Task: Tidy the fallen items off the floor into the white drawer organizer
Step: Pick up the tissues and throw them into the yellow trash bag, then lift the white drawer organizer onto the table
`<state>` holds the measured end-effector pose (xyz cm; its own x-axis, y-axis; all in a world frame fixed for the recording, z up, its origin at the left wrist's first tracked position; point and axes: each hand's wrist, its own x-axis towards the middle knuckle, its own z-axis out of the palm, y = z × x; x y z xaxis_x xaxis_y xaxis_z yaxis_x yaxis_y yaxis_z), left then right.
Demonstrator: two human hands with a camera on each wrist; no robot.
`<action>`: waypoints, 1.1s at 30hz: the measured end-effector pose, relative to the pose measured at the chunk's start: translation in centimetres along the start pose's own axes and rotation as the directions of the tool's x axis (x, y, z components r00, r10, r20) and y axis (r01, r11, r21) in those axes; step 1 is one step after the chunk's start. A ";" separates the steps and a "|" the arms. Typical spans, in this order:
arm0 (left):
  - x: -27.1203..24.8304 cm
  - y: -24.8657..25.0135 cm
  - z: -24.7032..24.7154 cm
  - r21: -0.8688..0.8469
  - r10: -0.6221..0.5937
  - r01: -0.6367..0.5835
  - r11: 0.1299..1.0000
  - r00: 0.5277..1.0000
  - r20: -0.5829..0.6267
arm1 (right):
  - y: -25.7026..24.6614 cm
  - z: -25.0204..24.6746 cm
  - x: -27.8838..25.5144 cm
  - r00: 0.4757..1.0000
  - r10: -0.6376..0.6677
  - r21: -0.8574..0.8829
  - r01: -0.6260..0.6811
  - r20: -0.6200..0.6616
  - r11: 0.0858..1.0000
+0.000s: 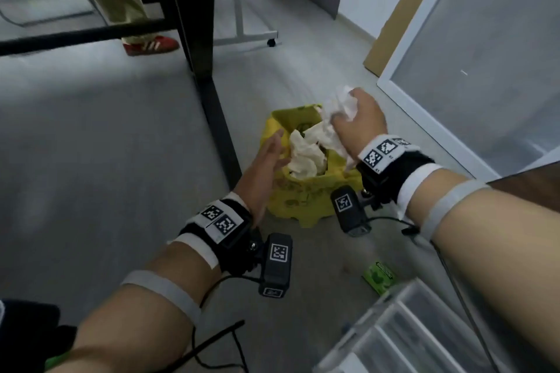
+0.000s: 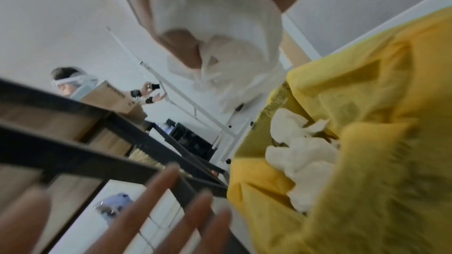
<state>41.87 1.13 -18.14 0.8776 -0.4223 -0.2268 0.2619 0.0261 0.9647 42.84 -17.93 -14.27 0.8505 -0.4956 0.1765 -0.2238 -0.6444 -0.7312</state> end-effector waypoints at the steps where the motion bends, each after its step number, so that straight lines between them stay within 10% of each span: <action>1: 0.2 -0.2 -0.7 0.047 0.004 -0.004 0.999 1.000 -0.005 | -0.2 0.0 1.0 0.999 0.010 -0.010 -0.010 -0.050 1.000; 6: -0.5 -4.3 -2.4 0.153 -0.121 0.122 0.981 0.992 -0.021 | 1.9 2.6 2.0 0.895 0.181 -0.269 -0.071 0.407 0.960; 12: -2.1 -9.1 0.7 0.283 -0.302 0.271 0.920 0.951 0.070 | 6.2 0.5 -3.1 0.988 0.092 -0.061 -0.085 0.126 0.995; 16: -2.2 -12.8 4.7 0.415 -0.547 0.408 0.813 0.780 0.304 | 9.8 -3.5 -8.8 0.987 0.135 0.070 -0.141 0.093 0.987; 19: -3.5 -16.1 8.0 0.741 -0.692 0.264 0.617 0.631 0.352 | 14.6 -6.0 -15.3 0.927 0.306 0.143 -0.340 0.217 0.929; 24: -6.6 -20.2 11.3 0.900 -0.816 -0.015 0.435 0.415 0.402 | 22.5 -9.0 -26.6 0.823 0.499 -0.324 -0.410 0.270 0.852; 26: -7.3 -21.5 11.4 0.905 -0.821 -0.043 0.423 0.404 0.403 | 24.4 -9.7 -30.3 0.752 0.583 -0.480 -0.406 0.307 0.778; 29: -8.5 -21.7 11.3 0.839 -0.834 0.228 0.494 0.397 0.383 | 25.2 -9.9 -33.9 0.711 0.628 -0.546 -0.405 0.317 0.733; 33: -7.1 -20.6 12.2 0.791 -0.771 0.264 0.552 0.522 0.364 | 24.2 -10.2 -35.1 0.683 0.700 -0.621 -0.459 0.210 0.635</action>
<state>25.34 -7.45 -34.75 0.1101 -0.5702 -0.8141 0.0580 -0.8140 0.5780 2.78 -22.04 -31.42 0.5243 -0.6667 -0.5297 -0.8285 -0.5432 -0.1364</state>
